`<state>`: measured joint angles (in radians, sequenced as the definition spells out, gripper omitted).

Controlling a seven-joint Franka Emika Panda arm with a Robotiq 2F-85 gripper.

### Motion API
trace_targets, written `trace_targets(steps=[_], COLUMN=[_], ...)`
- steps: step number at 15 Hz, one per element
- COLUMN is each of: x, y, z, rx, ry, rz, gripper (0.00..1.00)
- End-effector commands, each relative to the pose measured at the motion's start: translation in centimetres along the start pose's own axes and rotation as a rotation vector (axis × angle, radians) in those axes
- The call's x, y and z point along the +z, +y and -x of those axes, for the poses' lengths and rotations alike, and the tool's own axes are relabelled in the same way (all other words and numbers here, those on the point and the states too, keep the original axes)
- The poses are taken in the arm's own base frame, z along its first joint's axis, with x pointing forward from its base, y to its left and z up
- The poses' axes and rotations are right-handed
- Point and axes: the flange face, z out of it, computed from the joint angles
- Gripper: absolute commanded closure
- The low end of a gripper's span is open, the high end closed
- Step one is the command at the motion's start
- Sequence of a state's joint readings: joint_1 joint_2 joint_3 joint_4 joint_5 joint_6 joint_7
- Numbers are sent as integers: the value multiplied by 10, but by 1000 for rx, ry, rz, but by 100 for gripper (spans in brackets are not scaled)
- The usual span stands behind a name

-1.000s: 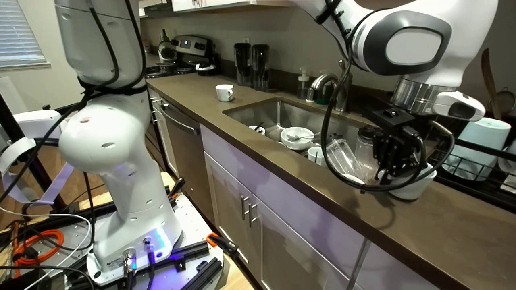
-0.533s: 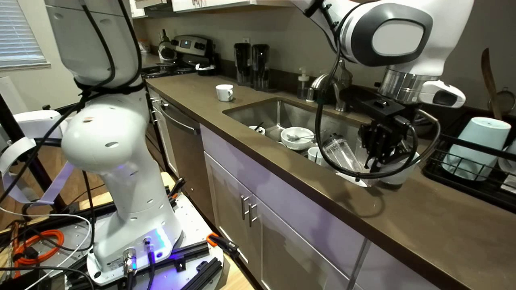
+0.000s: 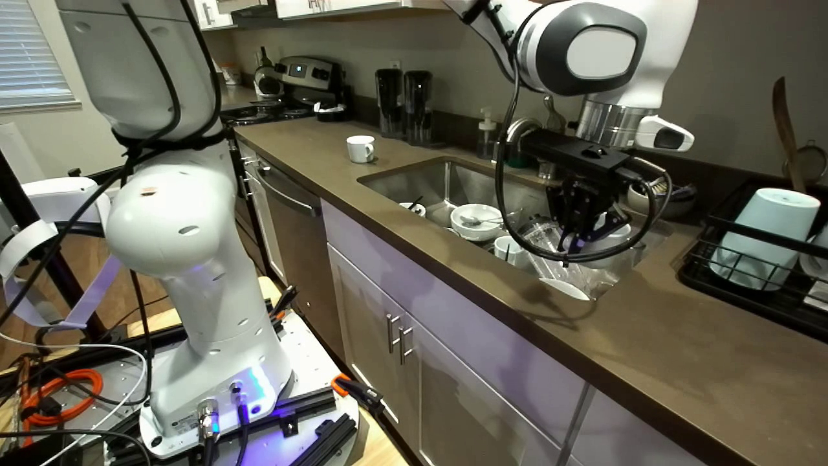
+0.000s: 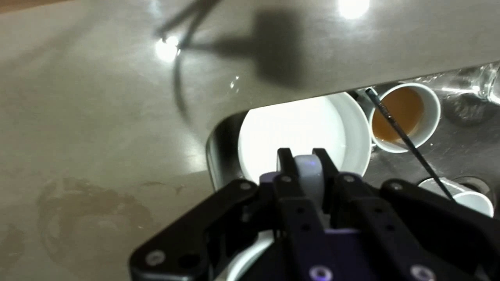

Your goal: Empty the mug into the sink

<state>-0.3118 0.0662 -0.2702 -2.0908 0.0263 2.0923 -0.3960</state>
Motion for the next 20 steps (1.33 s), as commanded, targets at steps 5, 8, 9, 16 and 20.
trace_targets(steps=[5, 8, 9, 16, 20], x=[-7, 8, 10, 16, 13], y=[-65, -67, -67, -75, -115], z=[7, -4, -4, -6, -10], rx=[-260, -226, -226, -273, -450], ry=[-47, -59, -62, -77, -89], rz=[28, 18, 17, 35, 103], gripper=[95, 84, 84, 95, 95])
